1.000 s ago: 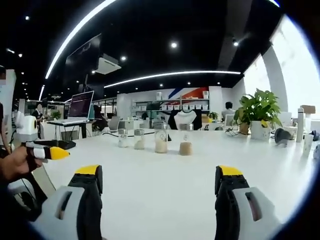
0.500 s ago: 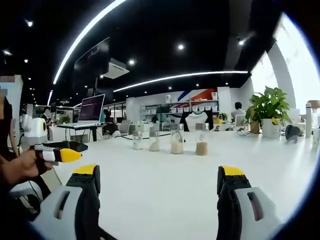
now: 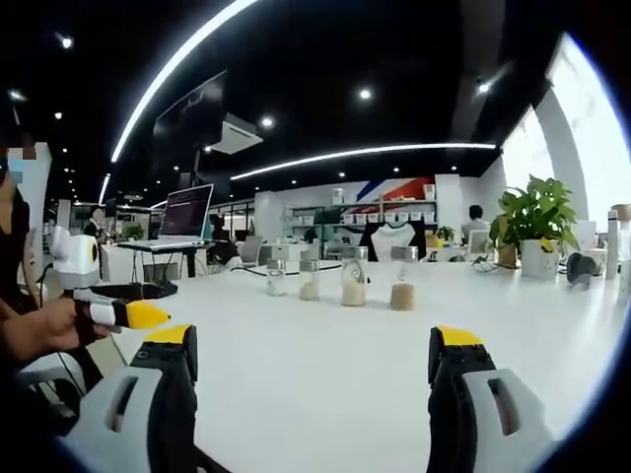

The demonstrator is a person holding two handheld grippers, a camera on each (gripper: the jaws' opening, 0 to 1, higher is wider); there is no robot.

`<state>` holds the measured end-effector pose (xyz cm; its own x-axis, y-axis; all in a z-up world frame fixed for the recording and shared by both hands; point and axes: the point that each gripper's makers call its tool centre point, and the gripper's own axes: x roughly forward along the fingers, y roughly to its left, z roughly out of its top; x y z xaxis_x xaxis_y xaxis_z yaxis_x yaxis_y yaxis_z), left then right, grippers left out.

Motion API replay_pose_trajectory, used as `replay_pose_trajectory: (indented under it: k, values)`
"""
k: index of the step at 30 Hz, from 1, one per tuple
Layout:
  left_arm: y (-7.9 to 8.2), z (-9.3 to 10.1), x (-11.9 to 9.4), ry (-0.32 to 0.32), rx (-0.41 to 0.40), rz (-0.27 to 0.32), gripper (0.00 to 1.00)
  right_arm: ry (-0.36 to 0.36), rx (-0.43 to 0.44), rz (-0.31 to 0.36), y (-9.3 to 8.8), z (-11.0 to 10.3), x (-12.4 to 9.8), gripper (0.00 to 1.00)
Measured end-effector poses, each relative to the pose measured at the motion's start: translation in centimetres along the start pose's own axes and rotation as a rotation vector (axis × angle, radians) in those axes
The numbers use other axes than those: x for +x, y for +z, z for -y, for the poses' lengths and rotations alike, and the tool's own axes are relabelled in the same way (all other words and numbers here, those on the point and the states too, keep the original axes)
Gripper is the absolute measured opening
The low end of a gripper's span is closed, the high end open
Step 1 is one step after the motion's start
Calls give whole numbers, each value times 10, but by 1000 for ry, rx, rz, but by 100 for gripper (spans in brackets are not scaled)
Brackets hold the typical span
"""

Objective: Rotate the seasoning bottle until the label or dispensing opening points toward the visible target arrow and the bottle remains upright within the marked orientation range

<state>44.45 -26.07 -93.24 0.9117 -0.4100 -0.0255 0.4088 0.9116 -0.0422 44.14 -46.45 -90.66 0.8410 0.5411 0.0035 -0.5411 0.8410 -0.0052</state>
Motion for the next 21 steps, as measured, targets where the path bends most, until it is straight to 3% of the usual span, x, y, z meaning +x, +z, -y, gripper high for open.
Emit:
replay_pose_trajectory:
  k: [4,10,14,18,21]
  values:
    - [-8,-1,5,14,21,-43,100,27,-24,22,7,-4,0,100]
    - [-6,-5,13,11,19,-18,99,40,-29,34,7,-4,3,99]
    - [-16,-9,21,8,10,-59,98,38,-28,34,1,-3,7,99]
    - [14,-9,28,5,71,20,98,43,-28,36,6,-5,9,99]
    - [15,-7,38,-7,100,0,98,61,5,36,9,-10,7,99]
